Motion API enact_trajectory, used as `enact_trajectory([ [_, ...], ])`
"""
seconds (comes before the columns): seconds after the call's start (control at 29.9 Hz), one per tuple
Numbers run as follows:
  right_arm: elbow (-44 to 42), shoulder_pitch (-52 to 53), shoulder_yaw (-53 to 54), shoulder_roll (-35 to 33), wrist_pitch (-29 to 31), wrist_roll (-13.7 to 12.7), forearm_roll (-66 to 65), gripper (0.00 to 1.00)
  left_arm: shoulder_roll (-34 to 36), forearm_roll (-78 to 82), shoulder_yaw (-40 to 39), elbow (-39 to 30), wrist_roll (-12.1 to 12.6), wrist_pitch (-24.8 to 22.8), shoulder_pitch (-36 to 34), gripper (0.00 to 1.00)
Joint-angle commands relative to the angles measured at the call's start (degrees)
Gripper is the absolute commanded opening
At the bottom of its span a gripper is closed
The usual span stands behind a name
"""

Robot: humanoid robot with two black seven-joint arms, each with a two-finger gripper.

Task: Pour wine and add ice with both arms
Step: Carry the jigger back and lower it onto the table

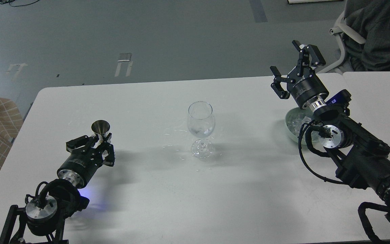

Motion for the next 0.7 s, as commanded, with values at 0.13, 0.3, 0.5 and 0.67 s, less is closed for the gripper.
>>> enact_trajectory([
  [0.13,0.0,0.0,0.0,0.0,0.0,0.1,0.0,1.0,0.0,0.0,0.1,0.5,0.0,0.2,-0.4,0.36],
  [0.3,0.0,-0.1,0.0,0.0,0.0,0.0,0.0,1.0,0.0,0.0,0.3,0.5,0.0,0.4,-0.5,0.41],
  [0.5,0.0,-0.1,0.0,0.0,0.0,0.0,0.0,1.0,0.0,0.6,0.4,0.5,0.0,0.6,-0.5,0.48],
  [0.67,0.0,-0.4,0.0,0.0,0.0,0.0,0.0,1.0,0.0,0.7,0.4,0.6,0.0,0.7,-0.6,0.51],
])
